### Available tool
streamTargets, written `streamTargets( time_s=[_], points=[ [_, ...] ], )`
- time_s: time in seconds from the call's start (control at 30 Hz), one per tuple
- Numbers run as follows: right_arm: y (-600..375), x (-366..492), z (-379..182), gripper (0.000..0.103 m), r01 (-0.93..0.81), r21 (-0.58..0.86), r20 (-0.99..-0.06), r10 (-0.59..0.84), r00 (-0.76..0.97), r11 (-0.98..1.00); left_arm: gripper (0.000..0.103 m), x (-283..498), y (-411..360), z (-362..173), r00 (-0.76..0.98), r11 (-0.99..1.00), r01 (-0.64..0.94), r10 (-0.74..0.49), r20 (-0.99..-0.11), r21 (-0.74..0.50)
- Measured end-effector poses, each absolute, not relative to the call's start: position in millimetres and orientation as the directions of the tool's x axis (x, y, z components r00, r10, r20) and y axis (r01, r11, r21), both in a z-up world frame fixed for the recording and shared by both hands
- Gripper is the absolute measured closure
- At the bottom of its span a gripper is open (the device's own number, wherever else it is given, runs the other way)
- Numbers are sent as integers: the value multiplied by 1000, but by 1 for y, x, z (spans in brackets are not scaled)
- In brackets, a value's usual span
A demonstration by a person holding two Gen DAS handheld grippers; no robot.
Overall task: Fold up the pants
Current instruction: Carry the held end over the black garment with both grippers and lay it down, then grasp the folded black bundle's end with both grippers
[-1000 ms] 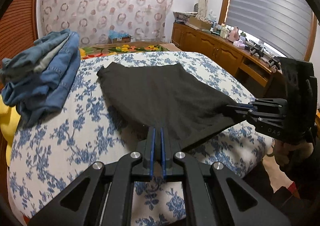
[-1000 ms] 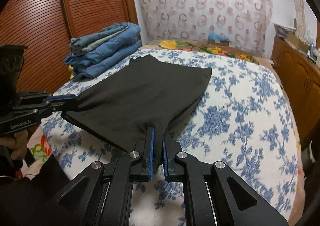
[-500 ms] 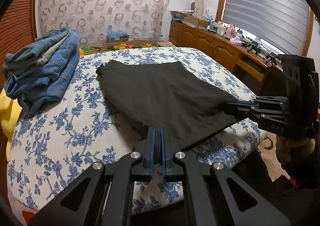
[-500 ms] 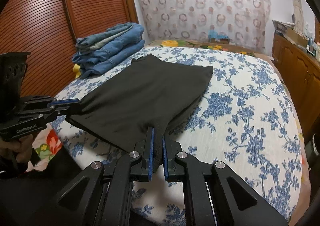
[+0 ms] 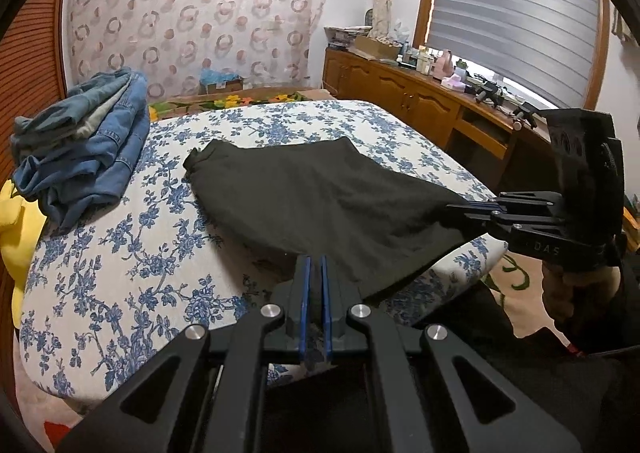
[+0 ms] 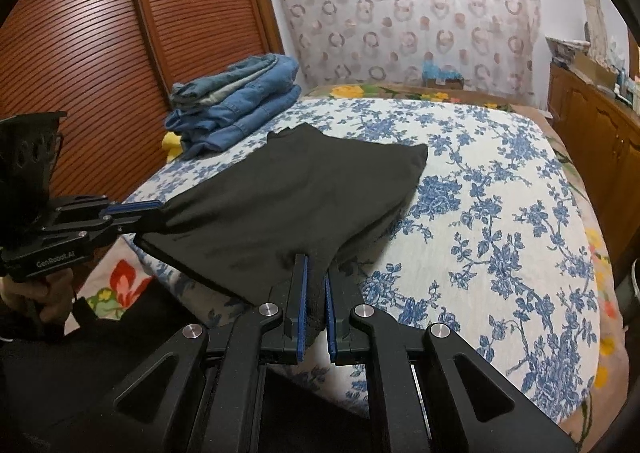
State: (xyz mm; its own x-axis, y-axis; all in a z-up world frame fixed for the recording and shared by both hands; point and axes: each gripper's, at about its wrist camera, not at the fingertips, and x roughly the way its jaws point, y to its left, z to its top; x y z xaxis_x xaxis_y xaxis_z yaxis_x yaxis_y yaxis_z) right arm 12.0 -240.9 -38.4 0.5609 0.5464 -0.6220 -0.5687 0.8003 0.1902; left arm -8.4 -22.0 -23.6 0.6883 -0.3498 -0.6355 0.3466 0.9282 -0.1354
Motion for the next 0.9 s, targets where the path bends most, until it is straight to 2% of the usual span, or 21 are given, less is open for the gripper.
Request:
streamTargets(
  time_s=[0.33, 0.6, 0.9],
  points=[
    [-239, 42, -28, 98, -550, 222, -586, 561, 584, 805, 101, 23, -19, -13, 699, 930, 343, -348, -624, -133],
    [-229, 86, -17, 98, -528, 187, -563, 531, 633, 828, 101, 75, -12, 1, 730, 947, 305, -302, -613, -103],
    [-217, 119, -37, 98, -514, 176, -602, 505, 619, 839, 96, 103, -3, -16, 711, 959, 260, -267, -651, -109]
  ],
)
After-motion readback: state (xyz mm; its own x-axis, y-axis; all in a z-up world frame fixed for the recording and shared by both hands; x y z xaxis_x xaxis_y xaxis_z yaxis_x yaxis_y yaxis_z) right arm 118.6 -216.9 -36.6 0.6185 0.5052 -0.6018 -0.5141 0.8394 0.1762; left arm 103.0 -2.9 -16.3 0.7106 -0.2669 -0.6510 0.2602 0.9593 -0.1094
